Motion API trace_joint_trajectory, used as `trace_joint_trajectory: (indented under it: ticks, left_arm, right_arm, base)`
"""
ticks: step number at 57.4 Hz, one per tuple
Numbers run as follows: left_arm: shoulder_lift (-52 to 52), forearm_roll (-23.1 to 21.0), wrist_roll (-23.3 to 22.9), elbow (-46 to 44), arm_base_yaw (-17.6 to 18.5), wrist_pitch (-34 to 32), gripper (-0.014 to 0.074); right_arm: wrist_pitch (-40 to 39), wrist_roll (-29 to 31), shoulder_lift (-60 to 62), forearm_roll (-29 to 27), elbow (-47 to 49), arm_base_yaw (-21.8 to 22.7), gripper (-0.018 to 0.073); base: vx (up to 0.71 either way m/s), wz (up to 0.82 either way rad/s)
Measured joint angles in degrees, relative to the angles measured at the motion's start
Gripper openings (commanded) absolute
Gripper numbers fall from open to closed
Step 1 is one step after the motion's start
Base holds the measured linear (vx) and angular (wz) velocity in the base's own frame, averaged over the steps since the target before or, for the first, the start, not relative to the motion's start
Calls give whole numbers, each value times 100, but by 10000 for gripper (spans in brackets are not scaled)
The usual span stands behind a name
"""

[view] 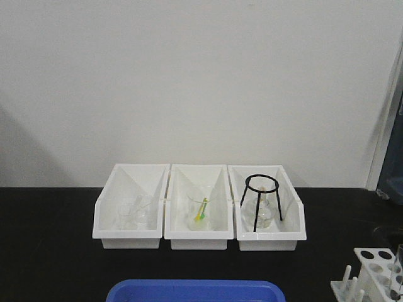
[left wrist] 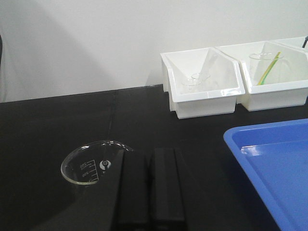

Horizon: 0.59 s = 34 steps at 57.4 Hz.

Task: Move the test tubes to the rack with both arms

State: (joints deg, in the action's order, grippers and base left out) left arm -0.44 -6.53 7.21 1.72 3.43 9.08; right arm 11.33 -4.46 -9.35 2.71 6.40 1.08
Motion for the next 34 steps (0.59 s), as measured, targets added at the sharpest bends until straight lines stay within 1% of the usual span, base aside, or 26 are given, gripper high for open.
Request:
trace_joint_trajectory:
  ticks: [5,10,21,34]
  left_arm:
    - [0,0,0,0,0,0,-18]
    - [0,0,0,0,0,1,-18]
    - [-5,0,0,0,0,0,-18]
    - [-5,0,0,0,0,0,-18]
  right_arm:
    - [175,242,565,-119,-357,0,-8]
    - [205,272,927,-150,-690,0,-8]
    - [168,79,977,-163,-818,-18,-8]
    - [40,61,977,-163,-818,-18,-8]
  base:
    - [0,0]
    - [0,0]
    - [0,0]
    - [0,0]
